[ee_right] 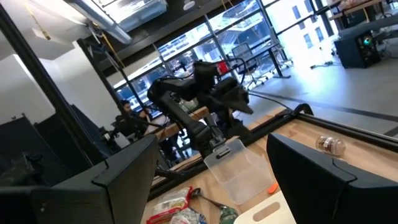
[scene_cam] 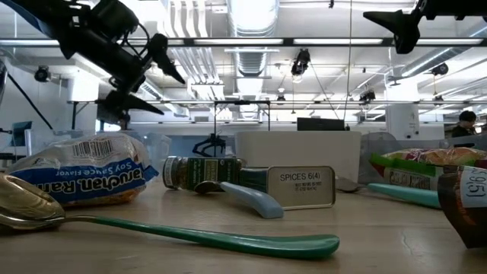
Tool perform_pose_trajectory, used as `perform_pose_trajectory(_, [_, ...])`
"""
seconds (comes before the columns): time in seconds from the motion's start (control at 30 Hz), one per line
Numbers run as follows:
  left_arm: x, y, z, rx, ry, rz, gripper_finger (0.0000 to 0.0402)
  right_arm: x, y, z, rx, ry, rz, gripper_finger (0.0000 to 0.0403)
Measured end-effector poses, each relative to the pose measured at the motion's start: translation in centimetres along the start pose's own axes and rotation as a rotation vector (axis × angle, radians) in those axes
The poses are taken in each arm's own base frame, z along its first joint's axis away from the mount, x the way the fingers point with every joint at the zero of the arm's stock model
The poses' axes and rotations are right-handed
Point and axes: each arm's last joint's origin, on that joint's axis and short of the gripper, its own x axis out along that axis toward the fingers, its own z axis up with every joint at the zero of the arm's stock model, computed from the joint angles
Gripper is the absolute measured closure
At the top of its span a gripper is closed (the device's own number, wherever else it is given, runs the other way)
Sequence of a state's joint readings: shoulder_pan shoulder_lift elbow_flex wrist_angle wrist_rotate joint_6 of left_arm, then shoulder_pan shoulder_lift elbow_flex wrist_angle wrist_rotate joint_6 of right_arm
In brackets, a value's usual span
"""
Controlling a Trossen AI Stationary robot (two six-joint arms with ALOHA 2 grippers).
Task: Pick & Place Food Item
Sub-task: Put the orange spoon into the transparent bin
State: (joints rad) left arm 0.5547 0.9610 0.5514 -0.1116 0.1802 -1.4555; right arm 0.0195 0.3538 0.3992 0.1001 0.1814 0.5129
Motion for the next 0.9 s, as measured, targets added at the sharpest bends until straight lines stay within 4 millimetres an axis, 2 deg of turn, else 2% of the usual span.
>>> perform_pose_trajectory(0.13, [0.2, -0.2, 1.0, -0.036, -0.030, -0.034, 0.0011, 0.0, 0.0, 0.0, 0.000, 0.002, 0.003, 0.0102])
perform_pose_trajectory(0.27, [0.5, 0.1, 1.7, -0.063, 0.023, 0.006, 0.0011, 0.0, 0.0, 0.0, 0.004, 0.004, 0.005, 0.0102])
perform_pose_trajectory(0.37, [0.7, -0.5, 1.9, -0.045, 0.058, 0.092, 0.0011, 0.0, 0.0, 0.0, 0.004, 0.006, 0.004, 0.0102])
perform_pose_trajectory(0.53, [1.3, -2.6, 2.6, 0.045, 0.052, 0.339, 0.0011, 0.0, 0.0, -0.1, 0.003, 0.008, 0.003, 0.0102])
perform_pose_trajectory(0.7, [2.7, -4.2, 3.8, 0.145, 0.041, 0.536, 0.0011, 0.0, -0.1, -0.2, 0.003, 0.019, -0.003, 0.0102])
perform_pose_trajectory(0.77, [3.6, -4.3, 4.3, 0.153, 0.054, 0.584, 0.0011, 0.0, -0.1, -0.2, 0.006, 0.020, -0.003, 0.0102])
perform_pose_trajectory(0.9, [5.5, -3.1, 4.8, 0.123, 0.098, 0.700, 0.0011, 0.0, 0.0, -0.2, 0.009, 0.035, 0.024, 0.0102])
